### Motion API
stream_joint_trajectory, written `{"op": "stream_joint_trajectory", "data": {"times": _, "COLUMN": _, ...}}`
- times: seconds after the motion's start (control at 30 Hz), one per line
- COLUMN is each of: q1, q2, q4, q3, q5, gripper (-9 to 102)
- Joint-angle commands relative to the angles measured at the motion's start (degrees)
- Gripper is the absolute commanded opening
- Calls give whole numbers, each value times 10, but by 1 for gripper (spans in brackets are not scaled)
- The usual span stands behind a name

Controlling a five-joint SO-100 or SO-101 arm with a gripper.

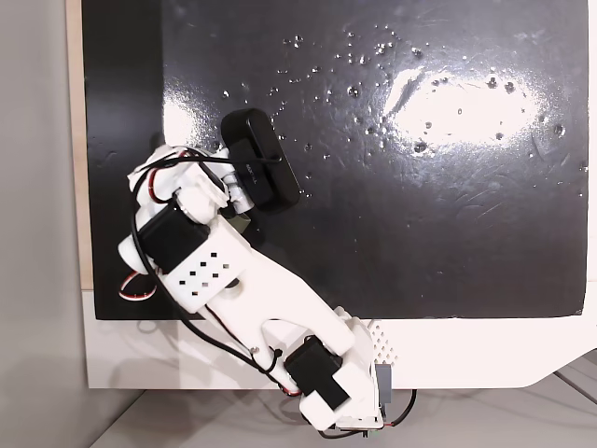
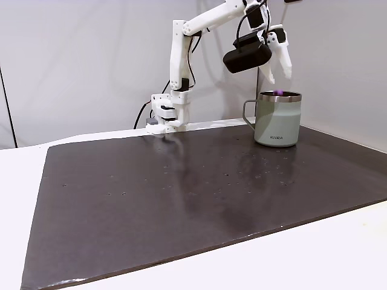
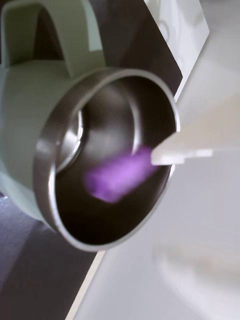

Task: Grasp a pengrip and put it in the cup.

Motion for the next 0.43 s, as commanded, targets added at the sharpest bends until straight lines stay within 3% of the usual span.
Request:
{"op": "stream_joint_trajectory", "data": {"times": 0.0, "q1": -3, "q2": 11, "q4": 0, "q3": -4, "q5": 4, "gripper": 36}}
{"op": "stream_joint_trajectory", "data": {"times": 0.4, "q1": -3, "q2": 12, "q4": 1, "q3": -5, "q5": -4, "gripper": 35}}
